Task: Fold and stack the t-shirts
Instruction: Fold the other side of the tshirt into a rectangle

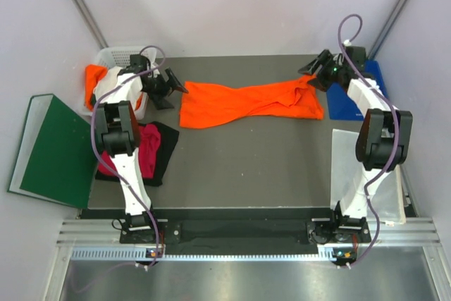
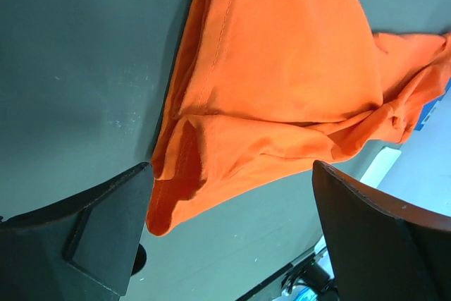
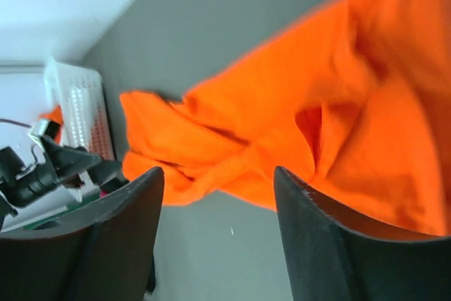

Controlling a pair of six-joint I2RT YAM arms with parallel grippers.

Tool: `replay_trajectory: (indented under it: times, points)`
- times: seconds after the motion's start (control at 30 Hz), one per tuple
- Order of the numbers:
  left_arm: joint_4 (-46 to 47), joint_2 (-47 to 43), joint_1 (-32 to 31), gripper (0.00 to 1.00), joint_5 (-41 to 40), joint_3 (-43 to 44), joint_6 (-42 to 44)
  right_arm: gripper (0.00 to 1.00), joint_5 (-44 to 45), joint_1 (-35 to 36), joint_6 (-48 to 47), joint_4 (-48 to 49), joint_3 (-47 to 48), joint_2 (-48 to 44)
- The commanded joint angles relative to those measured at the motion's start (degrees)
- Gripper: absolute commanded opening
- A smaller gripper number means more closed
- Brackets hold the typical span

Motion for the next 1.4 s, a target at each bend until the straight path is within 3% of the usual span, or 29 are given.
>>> replay_trajectory:
  times: [0.0,0.53,0.73,0.87,0.93,1.07,1.3,1.33,1.37]
  points:
    - [2.38,-4.17,1.58,0.99,-2.72,-0.79,1.57,0.61,-1.37,2.36,0.14,-5.23,-4.92,2.06]
    - [2.12,-2.94,1.58,0.99,-0.43,0.53,2.45,0.55,1.71,6.05,0.66,-5.77,-1.86,10.05]
    - [1.42,-2.41,1.58,0.99,0.36,0.62,2.97,0.4,1.71,8.34,3.04,-3.57,3.06,14.54]
    - [1.07,-2.5,1.67,0.99,0.19,0.0,3.24,0.13,1.98,9.13,4.62,-1.9,4.73,14.98]
    - [0.98,-2.5,1.58,0.99,0.19,-0.09,3.33,0.07,2.24,9.39,5.15,-0.68,5.0,14.46]
    - [1.24,-2.59,1.67,0.99,0.36,-0.17,3.24,0.03,3.82,9.83,4.88,1.52,7.37,12.62]
    - [2.21,-2.59,1.49,0.99,2.12,0.26,3.33,0.06,6.64,9.74,4.62,3.91,14.83,15.06]
    - [2.38,-2.5,1.41,0.99,2.29,0.27,3.41,0.33,6.72,9.66,4.88,3.47,17.8,16.38]
    - [2.65,-2.59,1.41,0.99,3.43,0.18,3.59,0.44,5.77,9.74,5.75,5.55,18.53,18.31]
